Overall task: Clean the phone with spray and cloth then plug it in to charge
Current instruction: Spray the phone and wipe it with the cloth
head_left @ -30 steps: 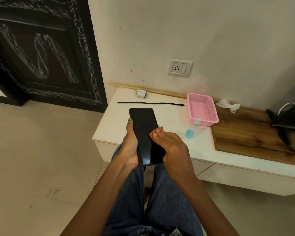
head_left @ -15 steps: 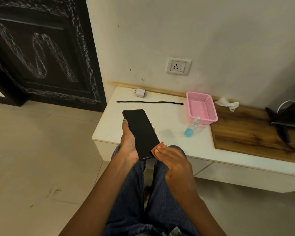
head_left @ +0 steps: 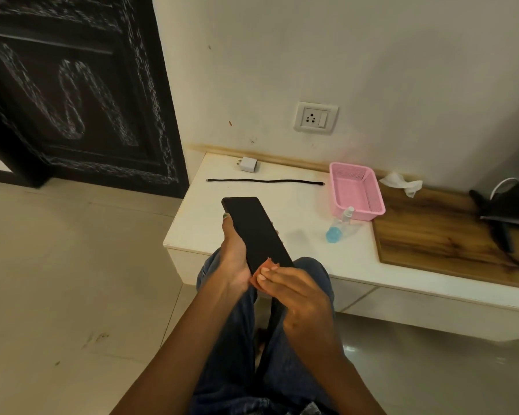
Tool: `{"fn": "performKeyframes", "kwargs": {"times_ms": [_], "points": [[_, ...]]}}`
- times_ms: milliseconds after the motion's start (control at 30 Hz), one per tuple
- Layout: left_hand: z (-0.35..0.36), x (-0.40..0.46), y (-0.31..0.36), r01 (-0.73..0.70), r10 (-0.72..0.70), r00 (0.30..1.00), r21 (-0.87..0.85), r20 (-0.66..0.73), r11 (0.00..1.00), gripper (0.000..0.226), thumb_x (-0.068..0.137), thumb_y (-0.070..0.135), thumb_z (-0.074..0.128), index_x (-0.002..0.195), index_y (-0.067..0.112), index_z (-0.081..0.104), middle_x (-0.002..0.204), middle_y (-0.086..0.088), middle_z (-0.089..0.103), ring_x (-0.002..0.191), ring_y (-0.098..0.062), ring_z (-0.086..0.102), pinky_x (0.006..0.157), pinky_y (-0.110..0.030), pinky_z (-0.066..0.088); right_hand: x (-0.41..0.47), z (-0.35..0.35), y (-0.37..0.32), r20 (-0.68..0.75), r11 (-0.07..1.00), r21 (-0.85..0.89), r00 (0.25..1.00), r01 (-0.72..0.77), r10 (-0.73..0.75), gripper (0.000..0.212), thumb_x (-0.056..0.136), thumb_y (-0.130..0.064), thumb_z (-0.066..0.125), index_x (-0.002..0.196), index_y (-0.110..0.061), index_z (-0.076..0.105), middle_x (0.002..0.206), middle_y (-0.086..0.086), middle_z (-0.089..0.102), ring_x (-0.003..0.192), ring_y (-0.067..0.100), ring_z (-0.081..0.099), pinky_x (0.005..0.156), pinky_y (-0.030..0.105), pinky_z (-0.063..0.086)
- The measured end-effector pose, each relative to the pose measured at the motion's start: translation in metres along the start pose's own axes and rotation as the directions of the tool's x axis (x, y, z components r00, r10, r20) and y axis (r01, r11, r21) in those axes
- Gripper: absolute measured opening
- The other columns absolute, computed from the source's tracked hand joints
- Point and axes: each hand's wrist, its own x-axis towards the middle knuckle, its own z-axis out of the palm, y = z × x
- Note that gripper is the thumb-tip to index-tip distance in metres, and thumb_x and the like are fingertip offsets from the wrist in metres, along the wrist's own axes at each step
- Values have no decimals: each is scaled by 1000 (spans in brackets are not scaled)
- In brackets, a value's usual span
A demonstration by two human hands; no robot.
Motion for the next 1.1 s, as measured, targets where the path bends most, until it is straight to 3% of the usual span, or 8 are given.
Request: {"fn": "performKeyframes", "kwargs": {"times_ms": [133, 333, 500, 567, 667, 800, 933, 1100], "points": [[4, 2, 2, 38, -31, 992, -53, 125, 998, 78, 91, 66, 28, 111, 2, 66, 94, -18, 67, 78, -28, 65, 79, -39, 54, -4, -11, 19, -63, 997, -74, 998, 8, -13, 34, 91, -3, 38, 96, -1, 72, 100, 8, 70, 102, 15, 57, 97, 20, 43], [2, 6, 1, 23, -16, 990, -45, 138, 999, 68, 90, 65, 35, 104, 8, 68, 98, -17, 68, 81, -29, 66, 90, -51, 49, -18, -15, 55, 12, 973, -230, 1000, -25, 29, 43, 62, 14, 76, 100, -3, 70, 101, 9, 70, 102, 16, 57, 103, 14, 35], [-5, 8, 3, 37, -26, 983, -56, 182, 998, 68, 91, 65, 34, 108, 9, 67, 101, -15, 68, 84, -27, 67, 89, -49, 50, -23, -22, 65, -12, 964, -20, 964, -267, 267, 17, 92, -22, 54, 105, -21, 65, 101, -7, 63, 95, 8, 59, 95, 16, 42], [-7, 9, 3, 51, -35, 975, -67, 219, 996, 71, 89, 67, 34, 113, 8, 66, 107, -15, 67, 91, -28, 65, 94, -50, 47, -18, -24, 58, -27, 844, 131, 849, -519, 527, 35, 85, 2, 60, 96, -31, 65, 98, -16, 64, 88, 4, 63, 86, 21, 51], [-7, 10, 3, 63, -40, 960, -72, 276, 995, 72, 89, 67, 34, 118, 10, 66, 115, -14, 66, 94, -26, 65, 94, -48, 48, -3, -24, 49, 158, 418, 438, 526, -796, 836, 44, 88, 10, 47, 86, -28, 69, 94, -12, 68, 92, 9, 63, 80, 22, 53], [-8, 10, 2, 85, -64, 928, -42, 367, 995, 76, 90, 69, 29, 122, 9, 64, 118, -15, 64, 104, -27, 61, 98, -46, 45, 9, -20, 51, 437, -134, 655, 228, -744, 870, 37, 89, 12, 36, 105, -5, 66, 109, 13, 66, 104, 29, 61, 87, 38, 51], [-10, 14, 2, 39, -38, 916, 5, 399, 999, 74, 89, 68, 31, 122, 11, 65, 127, -15, 62, 118, -30, 57, 109, -49, 37, 16, -18, 47, 543, -281, 680, 207, -677, 814, 30, 91, 8, 41, 113, 0, 60, 111, 19, 64, 100, 31, 61, 73, 33, 52], [-10, 14, 7, 23, -27, 886, 15, 463, 1000, 68, 92, 63, 30, 116, 13, 68, 125, -17, 62, 118, -32, 53, 105, -47, 38, 19, -15, 42, 602, -285, 682, 295, -674, 742, 26, 89, -1, 50, 112, 2, 62, 111, 20, 66, 106, 34, 61, 88, 41, 50]]}}
